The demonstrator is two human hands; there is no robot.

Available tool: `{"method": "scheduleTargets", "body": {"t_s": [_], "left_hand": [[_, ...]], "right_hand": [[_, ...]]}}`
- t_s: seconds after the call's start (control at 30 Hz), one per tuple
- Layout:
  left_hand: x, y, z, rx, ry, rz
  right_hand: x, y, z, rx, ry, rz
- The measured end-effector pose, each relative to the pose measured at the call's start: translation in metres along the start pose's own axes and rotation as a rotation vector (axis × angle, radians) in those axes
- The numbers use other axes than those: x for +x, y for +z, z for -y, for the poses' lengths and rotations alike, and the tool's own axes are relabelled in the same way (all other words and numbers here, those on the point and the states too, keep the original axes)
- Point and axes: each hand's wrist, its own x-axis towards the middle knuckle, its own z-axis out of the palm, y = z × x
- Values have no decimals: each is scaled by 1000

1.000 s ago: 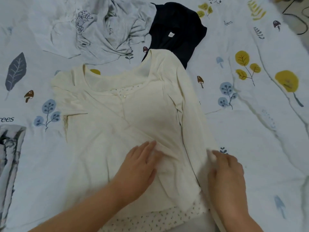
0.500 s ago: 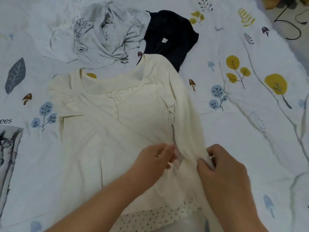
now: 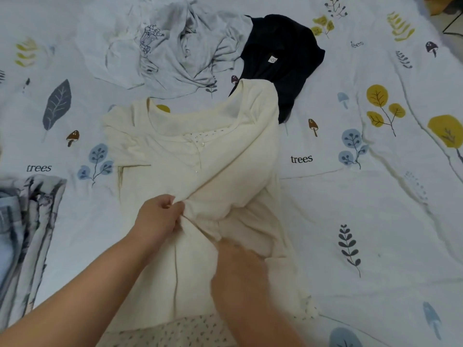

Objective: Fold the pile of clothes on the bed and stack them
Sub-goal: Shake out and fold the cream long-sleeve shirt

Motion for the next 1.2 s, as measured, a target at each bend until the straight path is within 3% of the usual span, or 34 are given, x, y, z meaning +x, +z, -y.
{"method": "scheduleTargets", "body": {"t_s": [0.07, 0.17, 0.23, 0.3, 0.4, 0.5, 0.57, 0.67, 0.77, 0.83, 0.93, 1.07, 1.2], "left_hand": [[7, -2, 11, 98, 28, -137], [5, -4, 12, 199, 45, -212], [-3, -2, 9, 338, -20, -115], [-14, 1, 8, 398, -83, 107], [-27, -7, 13, 254, -101, 323], [-24, -31, 28, -27, -82, 209], [-20, -46, 43, -21, -45, 26], [-19, -56, 64, 154, 3, -117], [-26, -54, 73, 230, 44, -41], [-29, -50, 77, 258, 92, 0], [-28, -46, 79, 173, 126, 7], [-23, -43, 85, 37, 68, -10], [-21, -51, 91, -44, -18, 50]], "right_hand": [[-1, -11, -1, -137, -22, 97], [-10, -21, -3, -157, 0, 55], [-20, -29, 11, -95, 29, 28], [-22, -28, 26, -39, -4, -25], [-23, -13, 49, 14, -200, 8], [-23, -7, 67, 77, -331, 253], [-21, -7, 70, 48, -392, 398], [-5, -20, 54, 120, -374, 216], [36, -53, 28, 149, -208, -214], [75, -74, 12, 107, -112, -389], [132, -97, 1, -53, -20, -341], [183, -112, -1, -319, -62, -179], [214, -134, 5, -469, 38, -312]]}}
